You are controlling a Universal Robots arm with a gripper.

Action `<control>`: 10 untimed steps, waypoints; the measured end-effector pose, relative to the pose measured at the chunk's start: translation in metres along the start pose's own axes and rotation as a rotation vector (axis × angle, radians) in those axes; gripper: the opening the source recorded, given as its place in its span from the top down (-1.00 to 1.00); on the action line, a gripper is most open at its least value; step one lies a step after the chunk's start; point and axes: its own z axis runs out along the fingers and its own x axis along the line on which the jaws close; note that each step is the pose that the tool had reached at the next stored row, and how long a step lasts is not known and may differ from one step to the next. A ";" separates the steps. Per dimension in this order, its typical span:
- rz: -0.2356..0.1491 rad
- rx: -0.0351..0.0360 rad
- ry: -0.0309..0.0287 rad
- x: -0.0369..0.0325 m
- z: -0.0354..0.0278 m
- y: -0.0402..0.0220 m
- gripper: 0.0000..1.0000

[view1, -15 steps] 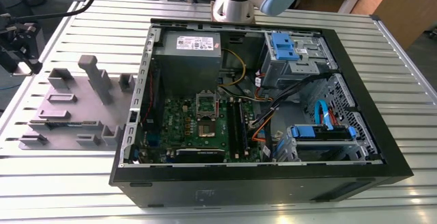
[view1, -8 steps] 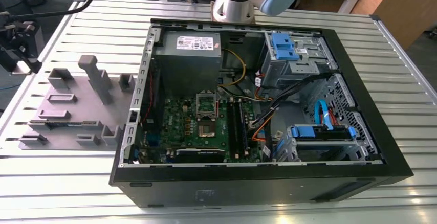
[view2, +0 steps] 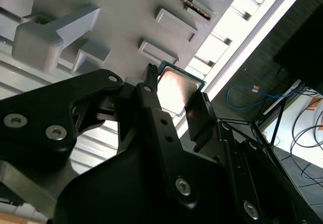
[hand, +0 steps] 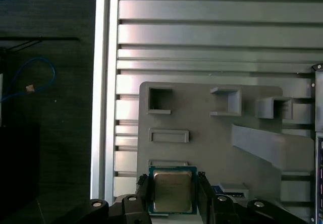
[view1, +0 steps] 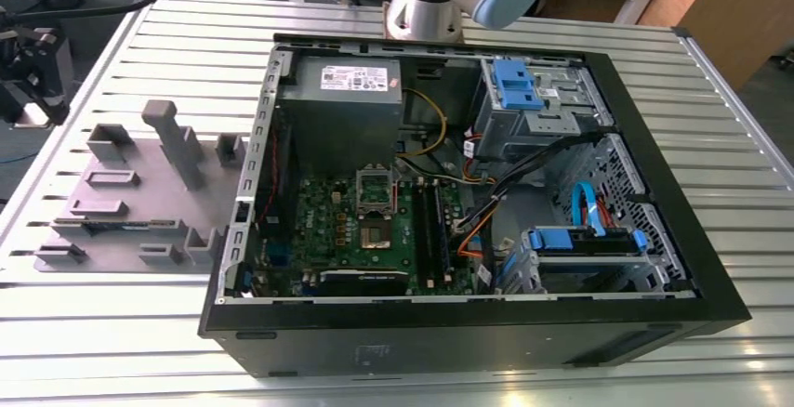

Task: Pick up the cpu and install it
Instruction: 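Pick up the cpu and move it towards the insertion slot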

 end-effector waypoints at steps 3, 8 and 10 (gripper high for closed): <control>0.000 0.0000 0.0000 0.0001 -0.0044 0.0001 0.06; 0.000 -0.0001 -0.0001 0.0002 -0.0091 0.0003 0.06; 0.000 0.0000 0.0000 0.0002 -0.0105 0.0004 0.06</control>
